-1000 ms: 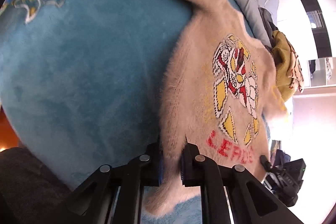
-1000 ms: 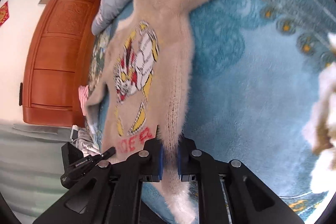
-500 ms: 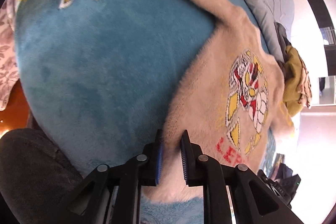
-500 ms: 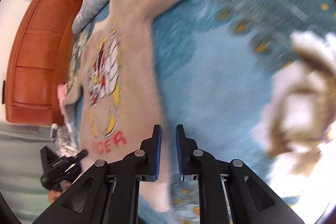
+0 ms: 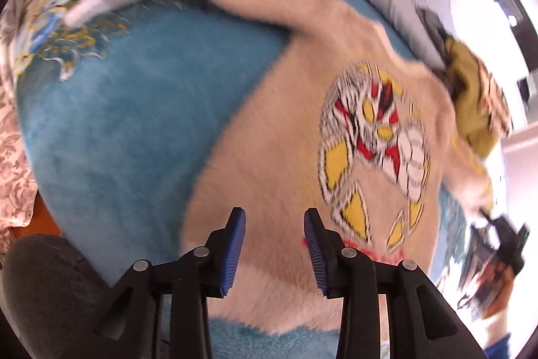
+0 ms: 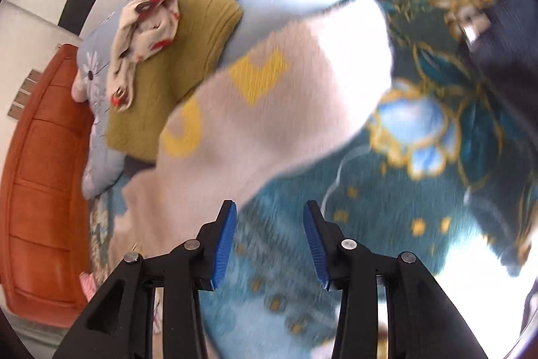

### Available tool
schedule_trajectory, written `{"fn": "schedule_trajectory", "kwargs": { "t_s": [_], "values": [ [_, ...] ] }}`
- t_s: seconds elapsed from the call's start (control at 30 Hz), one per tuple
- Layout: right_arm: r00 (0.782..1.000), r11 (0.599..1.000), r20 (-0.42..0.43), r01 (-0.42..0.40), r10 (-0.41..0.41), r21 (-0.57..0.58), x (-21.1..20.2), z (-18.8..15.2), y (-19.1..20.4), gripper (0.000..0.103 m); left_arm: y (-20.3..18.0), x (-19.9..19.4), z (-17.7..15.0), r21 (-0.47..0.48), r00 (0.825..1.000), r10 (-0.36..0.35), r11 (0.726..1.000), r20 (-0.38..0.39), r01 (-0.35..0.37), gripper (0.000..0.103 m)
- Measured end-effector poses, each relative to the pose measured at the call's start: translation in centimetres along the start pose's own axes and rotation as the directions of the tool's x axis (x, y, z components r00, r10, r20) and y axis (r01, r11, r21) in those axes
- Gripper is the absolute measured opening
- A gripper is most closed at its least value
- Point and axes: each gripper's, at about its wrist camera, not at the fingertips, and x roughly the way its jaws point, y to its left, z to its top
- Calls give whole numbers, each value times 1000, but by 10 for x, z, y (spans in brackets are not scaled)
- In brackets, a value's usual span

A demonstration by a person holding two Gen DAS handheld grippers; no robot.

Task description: Fold clothes

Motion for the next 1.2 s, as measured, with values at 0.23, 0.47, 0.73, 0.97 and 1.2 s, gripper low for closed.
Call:
{"fn": "schedule_trajectory", "kwargs": {
  "t_s": [0.23,0.47,0.73,0.97,1.2],
  "values": [
    [999,999,36,-18,20,-40,22,45,29,43,-18,7,1,56,1000,11,998,-3,-11,40],
    [997,994,-35,69,-72,-84,52,60,38,43,-26,17,9,61,999,36,998,-27,-34,40],
    [991,990,-4,136,-136,49,27,60,-17,43,-23,31,7,41,998,36,999,-59,-33,40],
    [997,976,49,41,-52,214,35,67,-38,57,-21,29,4,35,998,28,999,-62,-26,41],
    [996,986,64,58,-68,156,39,75,-8,11,-13,19,0,18,999,22,1000,-48,-21,42]
  ]
}}
